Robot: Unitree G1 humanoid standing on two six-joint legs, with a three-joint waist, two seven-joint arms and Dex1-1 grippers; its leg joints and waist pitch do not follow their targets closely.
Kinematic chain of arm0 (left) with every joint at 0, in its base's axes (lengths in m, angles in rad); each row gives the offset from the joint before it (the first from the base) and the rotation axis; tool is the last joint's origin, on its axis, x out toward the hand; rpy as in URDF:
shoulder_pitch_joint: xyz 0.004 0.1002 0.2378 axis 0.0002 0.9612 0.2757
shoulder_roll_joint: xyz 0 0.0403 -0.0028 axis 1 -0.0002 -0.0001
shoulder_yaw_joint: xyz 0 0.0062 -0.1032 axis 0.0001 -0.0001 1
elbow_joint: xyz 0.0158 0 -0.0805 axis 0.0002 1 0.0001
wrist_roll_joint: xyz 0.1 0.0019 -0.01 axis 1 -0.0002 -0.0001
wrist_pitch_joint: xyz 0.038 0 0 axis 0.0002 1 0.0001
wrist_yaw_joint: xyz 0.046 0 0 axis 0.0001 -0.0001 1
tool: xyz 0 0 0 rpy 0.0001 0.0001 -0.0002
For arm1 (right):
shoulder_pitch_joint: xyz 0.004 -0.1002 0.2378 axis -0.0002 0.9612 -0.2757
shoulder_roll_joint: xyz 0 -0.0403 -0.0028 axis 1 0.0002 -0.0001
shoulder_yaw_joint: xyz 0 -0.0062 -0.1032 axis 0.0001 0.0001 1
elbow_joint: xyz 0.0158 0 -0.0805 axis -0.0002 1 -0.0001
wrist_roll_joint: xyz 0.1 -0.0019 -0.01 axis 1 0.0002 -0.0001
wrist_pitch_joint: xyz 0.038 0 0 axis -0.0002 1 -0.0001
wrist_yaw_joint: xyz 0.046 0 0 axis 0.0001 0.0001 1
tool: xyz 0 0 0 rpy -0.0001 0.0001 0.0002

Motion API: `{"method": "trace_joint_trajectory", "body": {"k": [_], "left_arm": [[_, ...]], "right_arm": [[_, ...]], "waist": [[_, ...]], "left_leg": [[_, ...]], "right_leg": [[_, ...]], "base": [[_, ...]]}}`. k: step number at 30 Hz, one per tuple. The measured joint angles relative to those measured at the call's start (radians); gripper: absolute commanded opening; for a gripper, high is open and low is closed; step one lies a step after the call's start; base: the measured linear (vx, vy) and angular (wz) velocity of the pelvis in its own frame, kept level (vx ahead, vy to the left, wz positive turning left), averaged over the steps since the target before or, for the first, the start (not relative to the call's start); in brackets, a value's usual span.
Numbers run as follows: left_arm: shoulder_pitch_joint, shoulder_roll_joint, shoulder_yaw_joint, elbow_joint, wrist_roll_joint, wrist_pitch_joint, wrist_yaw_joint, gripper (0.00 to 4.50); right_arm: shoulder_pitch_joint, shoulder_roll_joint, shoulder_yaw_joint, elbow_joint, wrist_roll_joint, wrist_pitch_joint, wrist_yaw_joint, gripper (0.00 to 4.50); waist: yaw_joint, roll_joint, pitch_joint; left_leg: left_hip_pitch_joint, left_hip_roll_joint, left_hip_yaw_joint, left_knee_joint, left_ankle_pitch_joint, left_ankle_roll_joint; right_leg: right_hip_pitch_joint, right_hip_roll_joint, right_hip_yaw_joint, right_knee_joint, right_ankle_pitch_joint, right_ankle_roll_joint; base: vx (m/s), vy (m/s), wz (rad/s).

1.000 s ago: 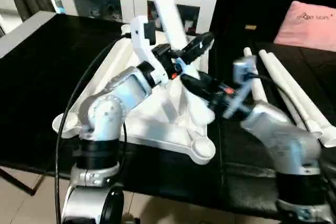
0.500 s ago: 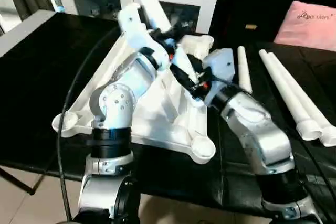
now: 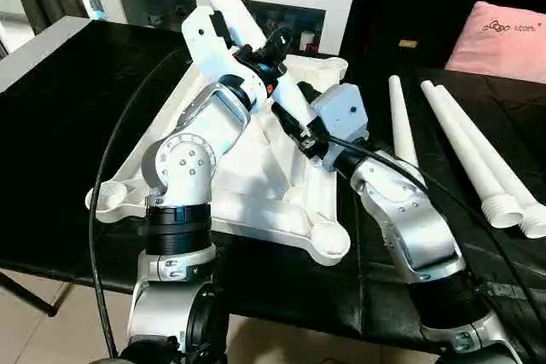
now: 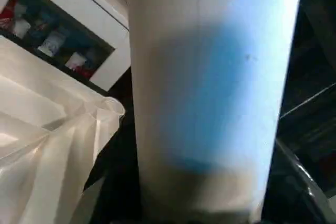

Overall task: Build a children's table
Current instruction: Pick table leg

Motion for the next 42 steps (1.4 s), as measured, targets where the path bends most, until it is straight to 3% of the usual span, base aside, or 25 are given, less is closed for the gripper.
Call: {"method": "trace_joint_trajectory", "body": {"k": [5, 10, 19, 21, 28, 42], "left_arm": [[-0.005, 0.011, -0.011, 0.022, 0.042, -0.021, 0.004, 1.81], [-0.02, 0.088, -0.064, 0.037, 0.103, -0.046, -0.055, 1.81], [-0.02, 0.254, -0.137, 0.074, 0.136, -0.043, -0.319, 1.81], [-0.021, 0.281, -0.153, 0.081, 0.133, -0.035, -0.378, 1.81], [-0.047, 0.329, -0.158, 0.087, 0.024, 0.057, -0.572, 1.81], [-0.074, 0.427, -0.199, 0.084, -0.038, 0.171, -0.849, 1.81]], "right_arm": [[0.0, 0.017, -0.018, -0.022, 0.065, -0.022, 0.056, 3.14], [0.006, 0.016, -0.03, -0.044, 0.135, 0.008, 0.101, 3.58], [-0.015, -0.088, -0.212, -0.062, 0.387, 0.263, 0.22, 4.33], [-0.026, -0.139, -0.219, -0.053, 0.421, 0.31, 0.276, 4.46], [-0.053, -0.202, -0.238, -0.01, 0.497, 0.415, 0.387, 4.5], [-0.092, -0.226, -0.232, 0.024, 0.561, 0.47, 0.49, 4.5]], "waist": [[0.0, 0.0, 0.0], [0.001, 0.0, 0.0], [0.004, 0.001, 0.0], [0.003, 0.002, 0.0], [0.002, 0.003, 0.001], [0.005, 0.003, 0.001]], "left_leg": [[0.0, 0.0, 0.0, 0.0, -0.001, 0.002], [0.0, 0.0, 0.0, 0.0, 0.0, 0.003], [0.001, 0.0, 0.0, 0.0, 0.002, 0.003], [0.001, 0.0, 0.0, 0.0, 0.003, 0.003], [0.001, 0.0, 0.0, 0.0, 0.004, 0.003], [0.001, 0.0, 0.0, 0.0, 0.005, 0.004]], "right_leg": [[0.0, 0.0, 0.0, 0.0, 0.001, 0.0], [0.0, 0.0, 0.0, 0.0, 0.001, 0.0], [0.001, 0.0, 0.0, 0.0, 0.004, -0.001], [0.001, 0.0, 0.0, 0.0, 0.004, -0.001], [0.0, 0.0, 0.0, 0.001, 0.005, -0.002], [0.001, 0.0, 0.0, 0.001, 0.006, -0.003]], "base": [[0.0, 0.0, 0.0], [0.0, 0.0, 0.0], [0.0, 0.0, 0.0], [0.0, 0.0, 0.0], [0.0, 0.0, 0.0], [0.0, 0.0, 0.0]]}}
